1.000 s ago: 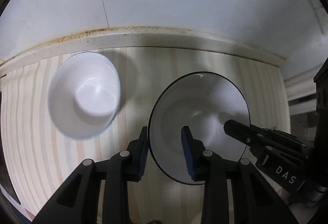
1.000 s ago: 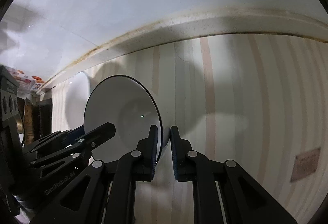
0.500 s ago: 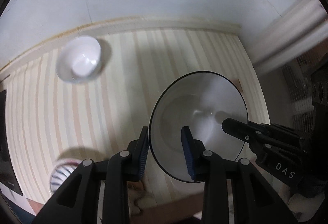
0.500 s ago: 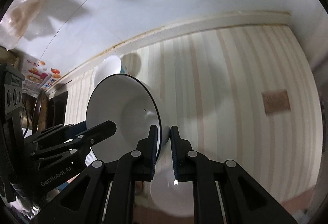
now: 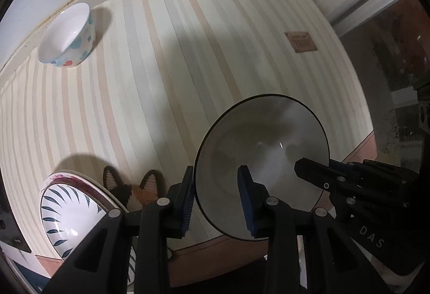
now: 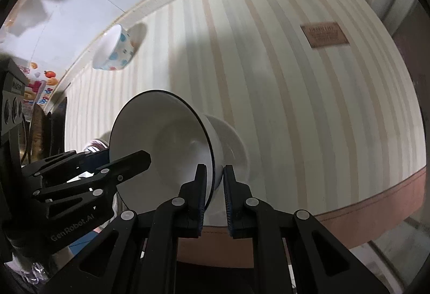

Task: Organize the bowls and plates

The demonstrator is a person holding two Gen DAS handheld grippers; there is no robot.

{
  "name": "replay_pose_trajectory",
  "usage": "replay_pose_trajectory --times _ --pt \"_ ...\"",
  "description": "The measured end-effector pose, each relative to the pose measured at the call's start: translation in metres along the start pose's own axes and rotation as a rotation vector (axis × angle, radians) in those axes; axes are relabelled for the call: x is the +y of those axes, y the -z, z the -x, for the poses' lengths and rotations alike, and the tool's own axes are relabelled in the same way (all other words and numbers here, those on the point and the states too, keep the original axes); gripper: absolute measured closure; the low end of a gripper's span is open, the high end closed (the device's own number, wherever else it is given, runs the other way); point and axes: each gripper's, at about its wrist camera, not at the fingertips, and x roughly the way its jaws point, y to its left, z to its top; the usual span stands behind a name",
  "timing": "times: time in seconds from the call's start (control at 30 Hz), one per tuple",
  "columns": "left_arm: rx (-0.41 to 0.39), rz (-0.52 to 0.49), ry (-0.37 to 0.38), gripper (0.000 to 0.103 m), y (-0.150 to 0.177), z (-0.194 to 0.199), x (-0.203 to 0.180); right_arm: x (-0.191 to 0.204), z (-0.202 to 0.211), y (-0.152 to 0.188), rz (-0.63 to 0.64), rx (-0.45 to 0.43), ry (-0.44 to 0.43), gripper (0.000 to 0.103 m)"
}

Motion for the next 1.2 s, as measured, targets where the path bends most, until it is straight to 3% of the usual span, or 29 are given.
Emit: replay_pose_trajectory --times 0.5,0.97,1.2 --pt "0.042 -0.076 -0.109 0.074 0.004 -0.024 -0.017 -0.007 -0.024 -0.001 0.002 0.066 0.021 0.089" --pt "0.071 -0.05 -0.077 0.074 0.003 -0.035 -0.016 0.004 -0.025 -0.008 0.056 0.098 0.097 0.086" --pt "0.024 0.007 -0.034 0.074 0.004 -0.01 0.006 0.006 -0.019 -0.011 0.084 0.134 0.095 0.086"
